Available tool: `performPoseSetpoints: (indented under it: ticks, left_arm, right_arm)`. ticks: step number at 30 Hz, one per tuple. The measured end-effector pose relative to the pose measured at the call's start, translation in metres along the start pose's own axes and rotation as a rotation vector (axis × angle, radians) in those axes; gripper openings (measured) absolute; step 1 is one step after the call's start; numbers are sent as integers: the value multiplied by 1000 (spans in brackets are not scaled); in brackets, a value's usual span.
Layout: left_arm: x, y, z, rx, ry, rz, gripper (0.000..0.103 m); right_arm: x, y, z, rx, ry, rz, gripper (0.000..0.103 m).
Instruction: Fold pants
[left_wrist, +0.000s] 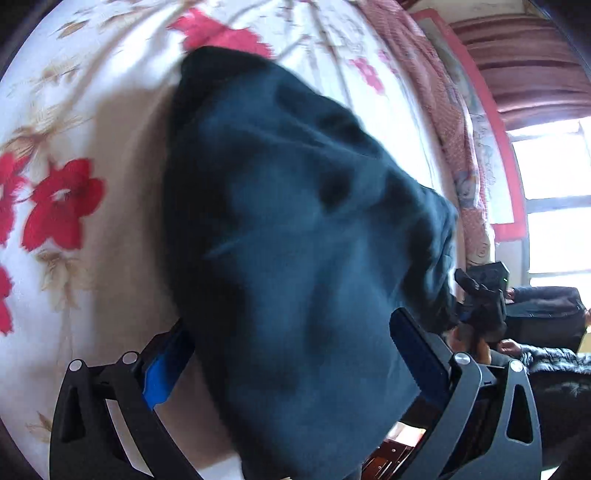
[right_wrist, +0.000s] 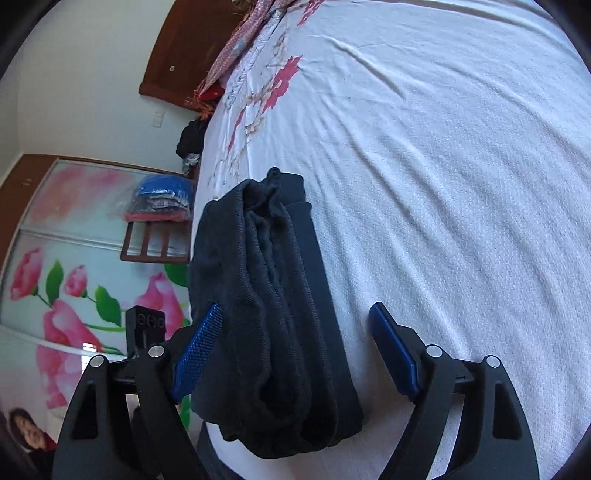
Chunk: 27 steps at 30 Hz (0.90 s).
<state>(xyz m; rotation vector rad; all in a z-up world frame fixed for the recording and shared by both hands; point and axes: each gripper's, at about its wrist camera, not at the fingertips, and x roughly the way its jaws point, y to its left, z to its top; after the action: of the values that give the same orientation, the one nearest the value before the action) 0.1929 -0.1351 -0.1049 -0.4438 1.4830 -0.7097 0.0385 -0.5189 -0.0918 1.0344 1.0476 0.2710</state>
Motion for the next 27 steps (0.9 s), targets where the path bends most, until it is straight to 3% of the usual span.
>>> performPoseSetpoints:
  ticks: [4,10,12,13,15,19,21,23,27]
  left_arm:
    - [1,-6,3,-21,-13,-73,101]
    - [13,-15,8,5,0,-20,101]
    - [6,-14,7,-20,-30,-65,99]
    - [3,-15,8,-15,-40,-64,94]
    - [1,-23,4,40,-49,-10,76]
    - [0,-22,4,65,-63,-17,63]
    - [-5,-22,6,73,-68,-35,37]
    - [-13,-14,8,64,-57,-73,32]
    - [-18,-10,5,86,-42,-79,23]
  right_arm:
    - [13,9,5,-29,49,-7,81]
    - [39,31,8,-127,98,-72,84]
    - [43,48,0,-228,100,-131,72]
    - [42,52,-2,-243,97,-166,68]
    - [37,56,-4,-247,81,-167,54]
    - [33,71,-9,-281,59,-212,44]
    - [34,78,-9,-292,46,-254,42]
    - [32,85,-11,-297,33,-252,40]
    - [31,95,-14,-312,15,-254,39]
